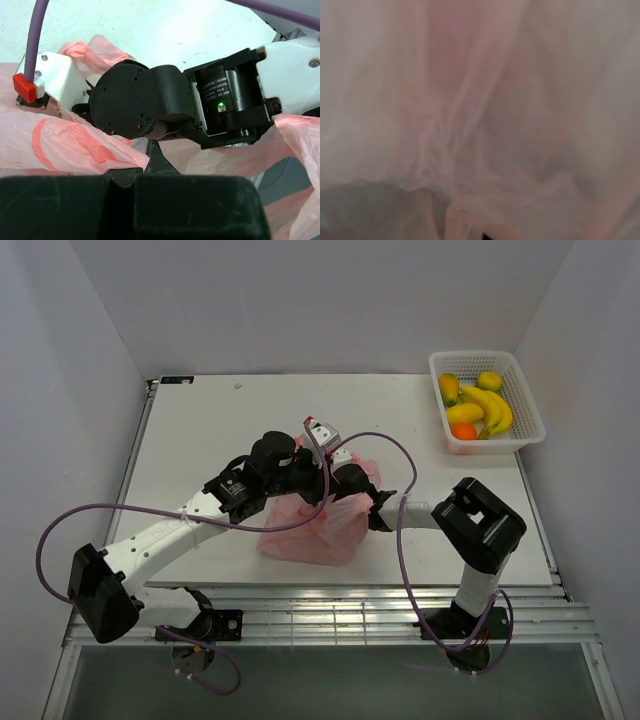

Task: Take the fake fruits out of the plastic bag
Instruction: Take out the fake fruit from the plastic bag, then place the fake fruit in the bin.

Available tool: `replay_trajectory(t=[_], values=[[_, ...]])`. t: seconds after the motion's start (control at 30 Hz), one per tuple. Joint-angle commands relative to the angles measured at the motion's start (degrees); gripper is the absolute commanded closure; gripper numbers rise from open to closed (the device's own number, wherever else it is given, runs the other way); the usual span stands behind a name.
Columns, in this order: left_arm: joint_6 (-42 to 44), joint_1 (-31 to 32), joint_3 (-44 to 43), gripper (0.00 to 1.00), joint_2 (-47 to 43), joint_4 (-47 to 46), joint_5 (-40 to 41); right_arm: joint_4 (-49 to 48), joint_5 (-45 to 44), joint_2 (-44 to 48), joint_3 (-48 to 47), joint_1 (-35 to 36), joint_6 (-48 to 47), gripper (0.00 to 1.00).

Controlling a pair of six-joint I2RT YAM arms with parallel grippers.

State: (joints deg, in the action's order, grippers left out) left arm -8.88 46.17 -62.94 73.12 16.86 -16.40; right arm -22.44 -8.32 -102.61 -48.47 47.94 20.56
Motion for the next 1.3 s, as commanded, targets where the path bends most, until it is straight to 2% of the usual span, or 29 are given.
replay_trajectory(t=[0.0,0.07,0.17,0.4,0.5,0.53,0.63,0.7,0.83,0.9,1.03,1.1,1.13,1.27], values=[[-1.48,0.76,1.85,1.00,-3.68,-3.50,2.24,9.34,-3.98,1.43,0.57,1.28,0.45,0.63],[-2.62,0.76,3.60,1.00,-4.91,-2.98,6.09,11.17,-4.43,5.98,0.04,1.28,0.01,0.69],[-4.38,0.67,6.67,1.00,-6.32,-1.84,11.90,14.77,-3.73,13.19,-0.92,1.01,-1.57,0.71],[-6.84,0.67,13.44,1.00,-9.57,-1.39,15.61,25.30,-5.05,29.29,-0.66,-2.85,-5.35,0.74],[-6.24,0.67,14.59,1.00,-10.72,-2.36,15.52,28.32,-0.06,37.20,0.12,-7.06,-7.28,0.75],[-5.62,0.59,14.77,1.00,-10.89,-2.80,17.53,28.67,5.62,39.30,0.39,-9.60,-7.72,0.75],[-4.04,0.41,13.90,1.00,-9.76,-3.41,18.16,29.38,14.71,46.34,0.57,-12.95,-9.13,0.75],[-3.07,0.32,13.28,1.00,-8.79,-3.85,17.81,29.73,15.52,49.08,-0.75,-15.85,-8.96,0.75],[1.66,0.23,12.75,1.00,-6.24,-7.97,14.58,29.99,15.96,47.51,-4.08,-24.54,-7.90,0.75],[6.41,-0.03,11.70,1.00,-5.19,-9.65,13.77,30.08,17.19,44.17,-6.97,-31.57,-6.94,0.75],[15.99,-0.56,6.61,1.00,-0.89,-11.68,10.26,30.08,9.31,37.93,-13.29,-42.02,-6.93,0.75],[19.15,-1.08,2.41,1.00,2.63,-11.33,7.98,30.08,5.62,31.01,-17.25,-46.51,-7.02,0.74],[20.12,-1.17,1.16,1.00,3.86,-11.15,6.84,30.08,3.77,30.98,-18.49,-46.54,-7.37,0.74],[24.87,-1.35,-3.59,1.00,8.96,-9.75,0.68,30.78,-1.53,18.25,-24.99,-51.27,-10.27,0.72]])
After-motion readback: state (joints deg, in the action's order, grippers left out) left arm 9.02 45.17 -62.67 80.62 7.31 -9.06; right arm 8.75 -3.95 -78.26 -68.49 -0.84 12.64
